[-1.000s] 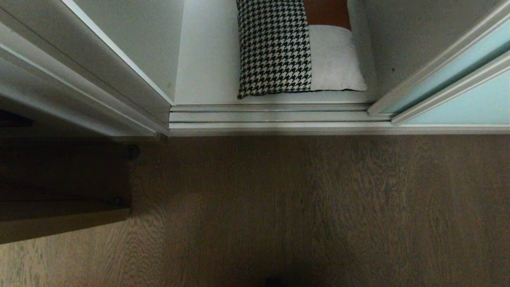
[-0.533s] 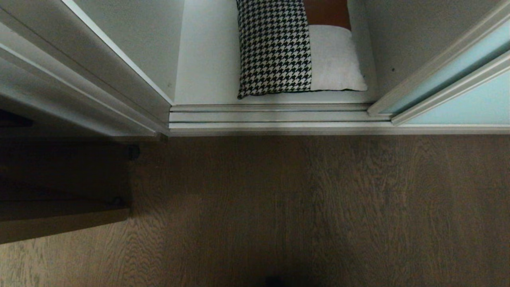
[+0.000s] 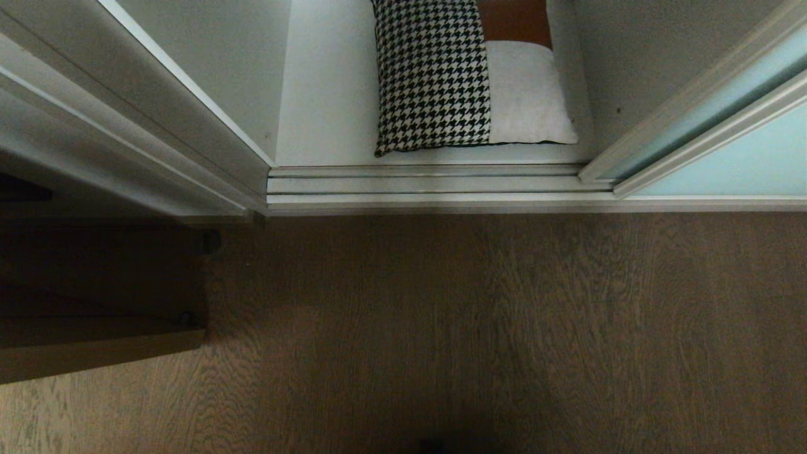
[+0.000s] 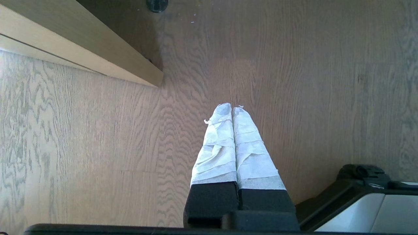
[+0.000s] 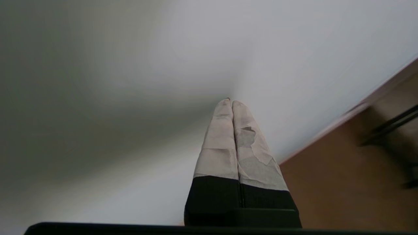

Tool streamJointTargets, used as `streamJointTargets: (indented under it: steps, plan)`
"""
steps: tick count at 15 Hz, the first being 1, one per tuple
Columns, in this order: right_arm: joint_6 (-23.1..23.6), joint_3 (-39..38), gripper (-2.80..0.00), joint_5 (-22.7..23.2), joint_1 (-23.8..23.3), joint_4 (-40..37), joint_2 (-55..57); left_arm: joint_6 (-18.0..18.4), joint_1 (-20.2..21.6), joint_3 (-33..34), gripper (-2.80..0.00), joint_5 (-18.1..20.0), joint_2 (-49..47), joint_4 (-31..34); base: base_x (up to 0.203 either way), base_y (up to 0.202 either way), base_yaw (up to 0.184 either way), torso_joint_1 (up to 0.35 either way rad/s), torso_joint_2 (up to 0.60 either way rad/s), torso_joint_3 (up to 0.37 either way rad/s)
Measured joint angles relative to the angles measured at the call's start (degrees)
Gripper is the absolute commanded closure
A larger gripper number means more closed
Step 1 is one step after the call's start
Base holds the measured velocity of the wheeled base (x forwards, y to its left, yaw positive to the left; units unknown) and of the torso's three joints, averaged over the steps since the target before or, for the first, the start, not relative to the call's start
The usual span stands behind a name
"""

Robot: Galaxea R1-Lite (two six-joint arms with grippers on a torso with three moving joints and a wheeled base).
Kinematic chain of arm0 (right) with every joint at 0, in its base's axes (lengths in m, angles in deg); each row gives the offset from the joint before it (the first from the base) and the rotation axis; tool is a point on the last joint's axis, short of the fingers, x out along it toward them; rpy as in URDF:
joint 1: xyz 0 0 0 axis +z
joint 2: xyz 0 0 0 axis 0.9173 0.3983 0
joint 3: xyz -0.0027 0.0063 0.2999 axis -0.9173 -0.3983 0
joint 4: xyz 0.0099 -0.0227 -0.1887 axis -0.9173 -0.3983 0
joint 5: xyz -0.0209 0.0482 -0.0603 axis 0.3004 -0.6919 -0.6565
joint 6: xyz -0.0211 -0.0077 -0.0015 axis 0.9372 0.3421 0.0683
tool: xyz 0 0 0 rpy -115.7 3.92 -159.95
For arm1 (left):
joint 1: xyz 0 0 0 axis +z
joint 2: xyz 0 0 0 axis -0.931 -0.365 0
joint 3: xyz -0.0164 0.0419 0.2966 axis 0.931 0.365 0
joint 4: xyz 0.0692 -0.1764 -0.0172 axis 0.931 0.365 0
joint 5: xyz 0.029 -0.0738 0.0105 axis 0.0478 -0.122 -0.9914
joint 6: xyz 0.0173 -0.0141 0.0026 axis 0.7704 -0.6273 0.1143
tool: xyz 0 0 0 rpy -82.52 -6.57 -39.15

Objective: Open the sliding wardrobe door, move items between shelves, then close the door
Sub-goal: Close the door

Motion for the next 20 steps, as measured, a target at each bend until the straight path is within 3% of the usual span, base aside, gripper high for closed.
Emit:
streamJointTargets:
  steps: [5, 9, 13, 20]
  plan:
    - [-0.87, 0.89, 0.00, 0.70, 4.33, -1.78, -0.99, -0.01, 0.00, 0.00, 0.00, 0.01, 0.00, 0.00, 0.000, 0.000, 0.000, 0.000, 0.00, 0.000]
    - [-2.20, 6.06, 0.00, 2.46, 5.15, -8.57, -0.83, 0.00, 0.00, 0.00, 0.00, -0.02, 0.00, 0.00, 0.000, 0.000, 0.000, 0.000, 0.00, 0.000]
    - [-4.63, 6.45, 0.00, 3.40, 6.25, -12.27, -2.63, -0.03, 0.04, 0.00, 0.00, -0.02, 0.00, -0.02, 0.000, 0.000, 0.000, 0.000, 0.00, 0.000]
    - [-6.38, 5.45, 0.00, 3.69, 13.69, -18.91, -8.05, -0.01, 0.00, 0.00, 0.00, 0.00, 0.00, 0.00, 0.000, 0.000, 0.000, 0.000, 0.00, 0.000]
